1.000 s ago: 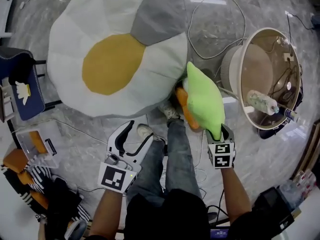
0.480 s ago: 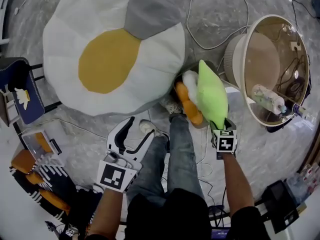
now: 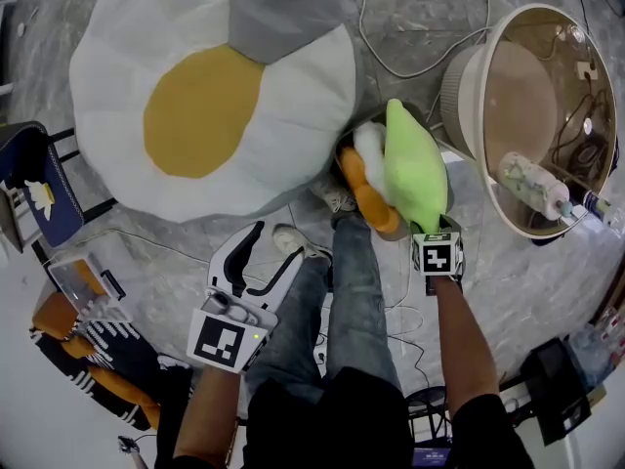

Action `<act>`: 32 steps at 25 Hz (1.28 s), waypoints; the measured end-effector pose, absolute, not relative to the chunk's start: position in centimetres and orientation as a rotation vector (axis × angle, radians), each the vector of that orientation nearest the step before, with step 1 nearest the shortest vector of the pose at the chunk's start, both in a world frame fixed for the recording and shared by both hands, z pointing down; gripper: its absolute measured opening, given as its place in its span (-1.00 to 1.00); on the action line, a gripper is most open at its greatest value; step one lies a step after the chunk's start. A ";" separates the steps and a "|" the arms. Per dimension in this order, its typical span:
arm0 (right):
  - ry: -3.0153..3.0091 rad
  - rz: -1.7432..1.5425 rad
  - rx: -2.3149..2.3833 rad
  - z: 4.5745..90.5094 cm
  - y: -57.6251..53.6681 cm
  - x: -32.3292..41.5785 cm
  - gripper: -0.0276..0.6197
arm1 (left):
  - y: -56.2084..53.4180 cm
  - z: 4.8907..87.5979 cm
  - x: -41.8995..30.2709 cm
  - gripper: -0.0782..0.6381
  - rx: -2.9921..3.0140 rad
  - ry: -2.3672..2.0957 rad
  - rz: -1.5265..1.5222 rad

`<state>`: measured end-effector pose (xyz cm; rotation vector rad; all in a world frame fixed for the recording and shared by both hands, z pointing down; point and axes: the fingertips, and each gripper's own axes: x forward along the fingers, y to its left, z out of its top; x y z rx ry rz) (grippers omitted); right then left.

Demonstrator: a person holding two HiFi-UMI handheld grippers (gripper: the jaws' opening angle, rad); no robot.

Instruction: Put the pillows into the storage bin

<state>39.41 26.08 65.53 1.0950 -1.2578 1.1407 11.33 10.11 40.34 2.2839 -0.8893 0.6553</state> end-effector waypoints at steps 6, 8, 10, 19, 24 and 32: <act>-1.139 1.213 1.045 69.4 26.6 41.2 -0.01 | 10.7 41.7 12.1 -0.01 2.268 -0.874 0.674; -1.136 1.198 1.037 70.2 27.0 41.7 0.00 | 10.9 41.9 11.9 -0.01 2.273 -0.867 0.690; -1.143 1.186 1.050 70.6 27.5 41.8 0.05 | 10.9 42.3 11.5 -0.01 2.255 -0.871 0.718; -1.273 1.117 1.227 67.4 25.1 40.1 0.17 | 10.8 42.3 11.1 -0.01 2.271 -0.886 0.685; -1.365 1.021 1.279 65.0 21.7 38.5 0.17 | 11.3 41.7 10.9 -0.01 2.287 -0.891 0.687; -1.476 0.925 1.335 60.6 19.3 36.5 0.16 | 11.6 40.8 10.1 -0.01 2.331 -0.921 0.655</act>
